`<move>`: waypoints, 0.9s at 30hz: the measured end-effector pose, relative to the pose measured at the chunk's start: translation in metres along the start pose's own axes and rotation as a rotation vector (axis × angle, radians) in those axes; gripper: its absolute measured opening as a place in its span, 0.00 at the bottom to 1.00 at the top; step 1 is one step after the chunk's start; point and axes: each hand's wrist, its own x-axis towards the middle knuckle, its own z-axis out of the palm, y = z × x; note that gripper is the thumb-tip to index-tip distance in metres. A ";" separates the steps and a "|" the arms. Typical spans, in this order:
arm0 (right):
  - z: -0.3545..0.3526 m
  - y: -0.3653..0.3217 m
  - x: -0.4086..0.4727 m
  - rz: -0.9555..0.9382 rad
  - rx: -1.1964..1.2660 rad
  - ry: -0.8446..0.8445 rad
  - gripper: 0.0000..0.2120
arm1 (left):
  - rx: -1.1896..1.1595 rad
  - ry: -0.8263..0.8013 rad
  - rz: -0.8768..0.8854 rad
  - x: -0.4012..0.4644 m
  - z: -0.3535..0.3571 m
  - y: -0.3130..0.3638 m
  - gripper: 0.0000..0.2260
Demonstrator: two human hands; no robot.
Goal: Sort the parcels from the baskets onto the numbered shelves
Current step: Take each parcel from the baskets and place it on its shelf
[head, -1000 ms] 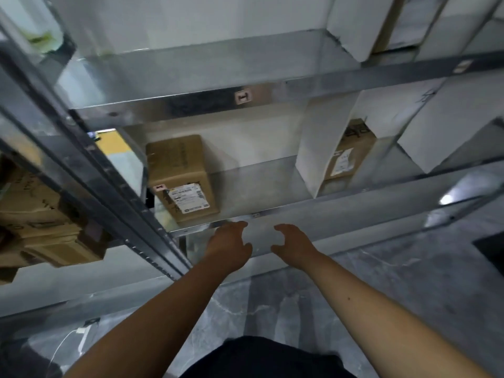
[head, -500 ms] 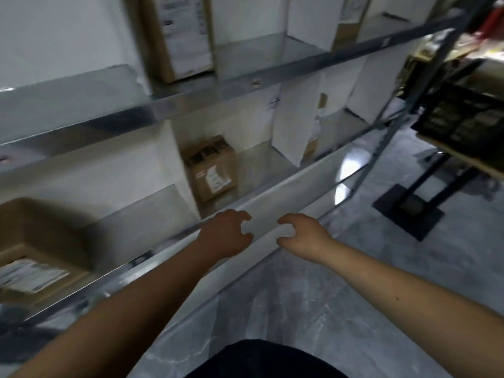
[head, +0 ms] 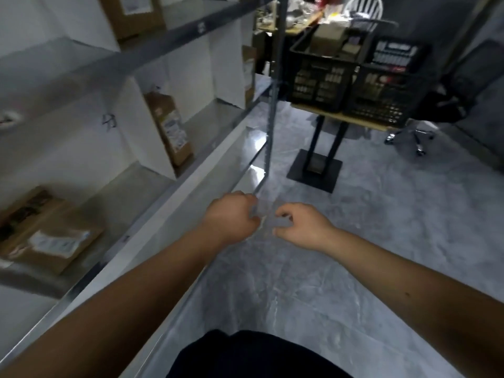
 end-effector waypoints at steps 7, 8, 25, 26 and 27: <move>-0.060 0.062 0.021 0.173 0.085 0.104 0.24 | 0.011 -0.105 0.164 0.098 0.013 0.058 0.25; -0.069 0.070 0.028 0.191 0.086 0.117 0.25 | 0.010 -0.122 0.180 0.115 0.015 0.066 0.25; -0.245 0.141 0.221 0.411 0.060 0.292 0.23 | -0.060 -0.238 0.444 0.426 -0.008 0.143 0.25; -0.253 0.144 0.229 0.425 0.068 0.305 0.24 | -0.053 -0.235 0.458 0.439 -0.011 0.148 0.25; -0.260 0.147 0.236 0.436 0.069 0.318 0.24 | -0.046 -0.232 0.468 0.451 -0.013 0.153 0.25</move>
